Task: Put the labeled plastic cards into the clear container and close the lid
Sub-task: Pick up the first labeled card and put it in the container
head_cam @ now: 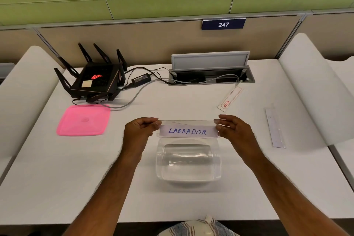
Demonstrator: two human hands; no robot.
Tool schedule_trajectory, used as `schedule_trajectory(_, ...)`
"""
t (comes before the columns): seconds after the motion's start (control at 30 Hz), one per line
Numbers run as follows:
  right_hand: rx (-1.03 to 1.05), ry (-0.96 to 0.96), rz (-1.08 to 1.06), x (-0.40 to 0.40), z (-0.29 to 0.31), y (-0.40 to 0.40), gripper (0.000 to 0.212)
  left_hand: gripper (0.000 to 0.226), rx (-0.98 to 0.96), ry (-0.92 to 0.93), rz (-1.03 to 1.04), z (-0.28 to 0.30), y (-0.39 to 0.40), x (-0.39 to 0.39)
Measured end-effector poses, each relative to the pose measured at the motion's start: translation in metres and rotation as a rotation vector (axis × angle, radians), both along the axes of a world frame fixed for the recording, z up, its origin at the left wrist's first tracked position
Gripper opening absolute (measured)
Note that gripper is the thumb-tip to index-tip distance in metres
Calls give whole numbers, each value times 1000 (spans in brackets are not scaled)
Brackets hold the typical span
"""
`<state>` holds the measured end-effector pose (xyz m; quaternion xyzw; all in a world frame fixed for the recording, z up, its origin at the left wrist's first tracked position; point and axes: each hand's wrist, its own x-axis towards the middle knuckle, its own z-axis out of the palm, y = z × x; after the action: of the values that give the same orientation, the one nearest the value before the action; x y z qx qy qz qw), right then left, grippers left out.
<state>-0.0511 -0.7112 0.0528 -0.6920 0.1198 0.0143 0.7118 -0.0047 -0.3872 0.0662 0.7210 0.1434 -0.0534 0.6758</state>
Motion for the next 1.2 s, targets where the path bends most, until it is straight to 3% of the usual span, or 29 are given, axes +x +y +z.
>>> schedule_trajectory(0.13,-210,0,79,-5,-6,-6,28,16,21,18,-50,-3,2,-4)
schedule_trajectory(0.43,-291,54,152,-17,-18,-10,24,30,233,13,-274,-16,10,-17)
schedule_trajectory(0.6,-267,87,189,-19,-25,-13,21,26,480,-86,-391,-18,8,-23)
schedule_trajectory(0.83,-404,117,262,-24,-33,-16,20,21,660,-122,-480,-28,7,-26)
schedule_trajectory(1.0,-634,120,314,-27,-44,-11,20,19,938,-189,-543,-38,8,-27)
schedule_trajectory(1.2,-811,-16,364,-28,-53,-6,17,17,1105,-245,-566,-50,5,-27)
